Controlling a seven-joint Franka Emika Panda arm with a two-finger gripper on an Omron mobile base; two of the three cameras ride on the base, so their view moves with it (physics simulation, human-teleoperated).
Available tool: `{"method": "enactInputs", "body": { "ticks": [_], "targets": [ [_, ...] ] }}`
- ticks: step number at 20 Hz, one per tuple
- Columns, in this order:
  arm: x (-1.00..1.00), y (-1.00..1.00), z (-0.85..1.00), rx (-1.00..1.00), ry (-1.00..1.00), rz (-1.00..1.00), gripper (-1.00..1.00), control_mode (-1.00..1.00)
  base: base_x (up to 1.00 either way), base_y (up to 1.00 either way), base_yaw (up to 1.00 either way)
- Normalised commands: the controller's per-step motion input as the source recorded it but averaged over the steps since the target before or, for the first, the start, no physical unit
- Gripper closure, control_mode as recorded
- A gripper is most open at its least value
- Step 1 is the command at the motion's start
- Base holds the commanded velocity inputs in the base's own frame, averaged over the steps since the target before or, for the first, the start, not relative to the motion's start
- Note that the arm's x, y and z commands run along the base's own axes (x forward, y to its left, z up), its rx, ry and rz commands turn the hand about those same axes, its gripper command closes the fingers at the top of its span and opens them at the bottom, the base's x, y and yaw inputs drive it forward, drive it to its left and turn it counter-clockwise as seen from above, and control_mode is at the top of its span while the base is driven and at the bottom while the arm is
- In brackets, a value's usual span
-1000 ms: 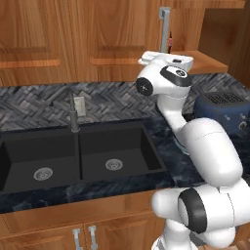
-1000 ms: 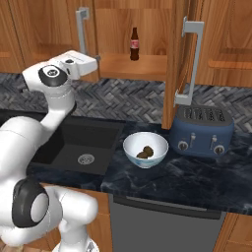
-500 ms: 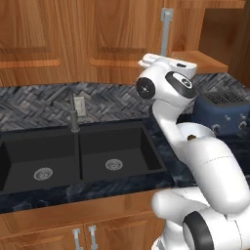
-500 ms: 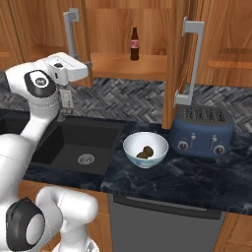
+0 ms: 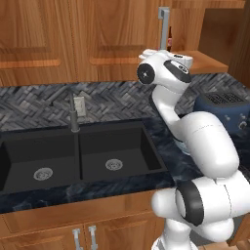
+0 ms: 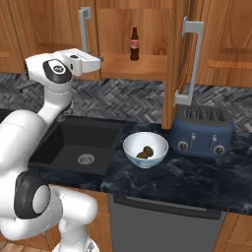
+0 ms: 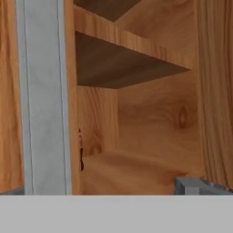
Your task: Open the cabinet. Pick the kiwi and kiwi from the cabinet and place them into the bowl. Then close the cabinet.
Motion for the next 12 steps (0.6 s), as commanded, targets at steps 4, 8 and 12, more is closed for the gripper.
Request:
{"method": "enactInputs", "body": {
  "ticks": [4, 8, 12],
  "targets": [
    [0.06, -0.01, -0.06, 0.00, 0.00, 0.00, -1.00, -1.00, 0.00, 0.00, 0.00],
    [0.65, -0.17, -0.54, -0.09, -0.01, 0.00, -1.00, -1.00, 0.00, 0.00, 0.00],
    [0.87, -0.23, -0.56, -0.08, 0.00, 0.00, -1.00, -1.00, 0.00, 0.00, 0.00]
  ]
}}
